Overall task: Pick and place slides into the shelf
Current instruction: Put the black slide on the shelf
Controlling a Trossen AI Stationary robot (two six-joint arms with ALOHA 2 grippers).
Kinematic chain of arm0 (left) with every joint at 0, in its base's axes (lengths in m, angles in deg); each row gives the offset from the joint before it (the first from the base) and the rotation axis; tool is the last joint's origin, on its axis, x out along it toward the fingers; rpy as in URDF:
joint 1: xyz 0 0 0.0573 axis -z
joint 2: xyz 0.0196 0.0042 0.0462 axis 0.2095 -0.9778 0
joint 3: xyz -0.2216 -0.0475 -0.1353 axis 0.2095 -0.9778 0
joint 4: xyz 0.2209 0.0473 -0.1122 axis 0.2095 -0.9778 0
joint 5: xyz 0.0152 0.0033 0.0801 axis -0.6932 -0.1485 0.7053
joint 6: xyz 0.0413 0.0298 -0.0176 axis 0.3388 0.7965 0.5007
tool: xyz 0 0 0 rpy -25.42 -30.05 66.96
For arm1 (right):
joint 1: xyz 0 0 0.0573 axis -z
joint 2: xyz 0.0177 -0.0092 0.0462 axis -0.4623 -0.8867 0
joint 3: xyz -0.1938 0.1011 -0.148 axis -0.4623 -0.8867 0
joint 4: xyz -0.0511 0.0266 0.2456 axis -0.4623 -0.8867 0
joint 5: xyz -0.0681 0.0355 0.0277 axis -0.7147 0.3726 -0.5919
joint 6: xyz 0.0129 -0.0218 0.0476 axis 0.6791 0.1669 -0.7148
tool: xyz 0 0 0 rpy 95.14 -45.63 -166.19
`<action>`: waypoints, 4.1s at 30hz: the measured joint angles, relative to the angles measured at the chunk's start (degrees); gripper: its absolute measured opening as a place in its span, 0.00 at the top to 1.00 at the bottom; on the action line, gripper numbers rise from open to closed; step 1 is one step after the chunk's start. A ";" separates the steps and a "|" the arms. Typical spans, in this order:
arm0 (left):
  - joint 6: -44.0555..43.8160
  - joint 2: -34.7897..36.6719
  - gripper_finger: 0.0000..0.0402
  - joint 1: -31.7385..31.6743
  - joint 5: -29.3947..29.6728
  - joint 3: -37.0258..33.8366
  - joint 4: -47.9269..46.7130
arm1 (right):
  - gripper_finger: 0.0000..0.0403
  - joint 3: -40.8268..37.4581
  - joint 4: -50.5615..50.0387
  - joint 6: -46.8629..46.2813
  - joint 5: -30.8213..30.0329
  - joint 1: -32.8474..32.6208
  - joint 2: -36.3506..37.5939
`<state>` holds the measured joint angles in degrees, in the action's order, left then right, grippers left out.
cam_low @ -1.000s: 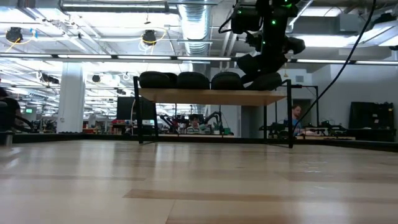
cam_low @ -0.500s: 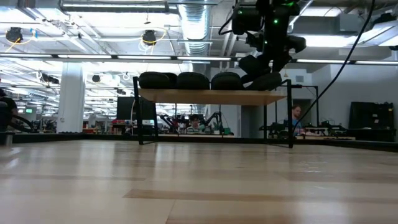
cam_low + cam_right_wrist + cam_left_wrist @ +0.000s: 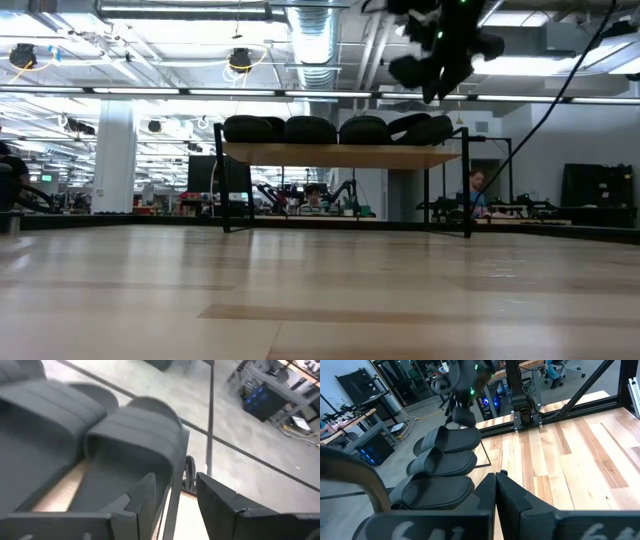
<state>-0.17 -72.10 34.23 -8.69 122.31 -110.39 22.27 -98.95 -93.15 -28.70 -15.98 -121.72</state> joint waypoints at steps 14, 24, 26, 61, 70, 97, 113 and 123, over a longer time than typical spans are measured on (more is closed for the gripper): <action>-1.29 0.00 1.00 0.00 0.00 0.00 -0.01 | 0.98 0.09 5.49 10.59 -1.33 1.05 8.82; -2.88 0.01 1.00 -0.01 -0.01 0.00 -0.06 | 1.00 0.09 9.20 24.60 20.63 21.31 9.58; -3.81 0.01 1.00 -0.01 0.01 0.00 -0.10 | 1.00 0.09 9.14 25.85 24.77 24.63 9.58; -12.48 0.01 1.00 -0.01 -0.01 0.00 -3.97 | 1.00 5.90 9.49 27.30 37.80 28.57 -4.12; -12.57 0.01 1.00 -0.01 -0.01 0.00 -3.97 | 1.00 7.50 8.12 25.63 40.57 28.20 -5.46; -12.68 0.01 1.00 0.00 -0.01 0.00 -4.03 | 1.00 7.52 16.92 23.28 31.66 21.71 2.22; -14.21 0.01 1.00 -0.01 -0.01 0.00 -4.54 | 1.00 1.11 23.35 17.92 22.86 12.91 -0.34; -14.25 -0.01 1.00 0.00 -0.01 0.00 -5.56 | 1.00 0.02 22.15 15.13 22.91 12.48 -3.56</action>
<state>-14.43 -72.11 34.24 -8.71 122.31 -115.95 22.30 -76.80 -78.02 -5.78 -3.51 -125.28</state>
